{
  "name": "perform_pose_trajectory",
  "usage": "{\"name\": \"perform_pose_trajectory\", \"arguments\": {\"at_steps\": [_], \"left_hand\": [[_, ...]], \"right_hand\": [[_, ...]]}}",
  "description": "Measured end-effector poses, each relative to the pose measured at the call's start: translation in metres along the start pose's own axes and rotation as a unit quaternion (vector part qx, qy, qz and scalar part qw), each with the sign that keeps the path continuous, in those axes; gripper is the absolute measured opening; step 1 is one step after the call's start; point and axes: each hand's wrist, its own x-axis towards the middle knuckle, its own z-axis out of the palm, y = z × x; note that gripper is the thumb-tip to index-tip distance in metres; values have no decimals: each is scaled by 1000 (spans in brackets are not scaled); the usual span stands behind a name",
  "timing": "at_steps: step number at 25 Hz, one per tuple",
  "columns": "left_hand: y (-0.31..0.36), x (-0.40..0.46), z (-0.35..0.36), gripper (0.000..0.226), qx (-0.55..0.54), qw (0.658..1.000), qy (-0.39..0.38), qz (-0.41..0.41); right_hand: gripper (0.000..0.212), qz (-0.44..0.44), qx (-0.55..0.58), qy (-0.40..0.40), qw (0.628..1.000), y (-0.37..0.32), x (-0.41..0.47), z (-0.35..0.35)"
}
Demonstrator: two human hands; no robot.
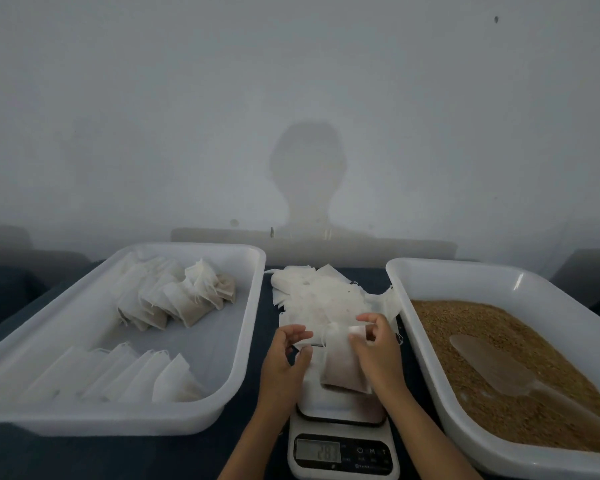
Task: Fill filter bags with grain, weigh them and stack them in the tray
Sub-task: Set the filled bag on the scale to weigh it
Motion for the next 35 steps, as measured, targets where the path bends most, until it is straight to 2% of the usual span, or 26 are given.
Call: {"name": "perform_pose_trajectory", "arguments": {"at_steps": [2, 5, 7, 8, 9, 10, 11, 12, 16, 20, 23, 27, 30, 32, 35], "left_hand": [[8, -3, 1, 34, 24, 999, -19, 17], [35, -10, 1, 49, 12, 998, -55, 38], [60, -13, -5, 46, 19, 997, -34, 68], [73, -15, -10, 38, 82, 992, 15, 91], [86, -16, -21, 32, 188, 970, 90, 122], [97, -18, -35, 30, 284, 932, 164, 155], [109, -20, -50, 30, 352, 894, 213, 175], [119, -21, -66, 29, 399, 875, 220, 162], [125, -16, -120, 23, 490, 853, 172, 54], [100, -2, -135, 18, 509, 854, 77, -67], [81, 8, -131, 26, 545, 824, -6, -157], [67, 10, -132, 36, 573, 791, -81, -199], [64, 11, -133, 47, 584, 771, -124, -221], [64, 13, -132, 51, 607, 746, -159, -224], [63, 17, -128, 59, 625, 725, -201, -210]], "right_hand": [[28, -47, 9, -6, 999, -19, -6, 0], [29, -129, 22, -57, 990, -60, -15, 2], [29, -181, 22, -94, 979, -94, -20, 6], [28, -197, 26, -110, 974, -110, -21, 9], [27, -202, 37, -134, 969, -125, -23, 14], [26, -200, 54, -166, 964, -138, -24, 20], [24, -194, 74, -201, 957, -149, -25, 28], [23, -190, 91, -234, 949, -157, -27, 38], [20, -213, 74, -292, 930, -167, -37, 85], [11, -236, -7, -308, 922, -143, -47, 120], [14, -254, -82, -304, 914, -127, -51, 131], [14, -287, -181, -319, 885, -116, -54, 132], [20, -346, -233, -279, 865, -115, -56, 130], [21, -372, -265, -251, 853, -116, -57, 129], [9, -376, -332, -295, 813, -117, -61, 123]]}}
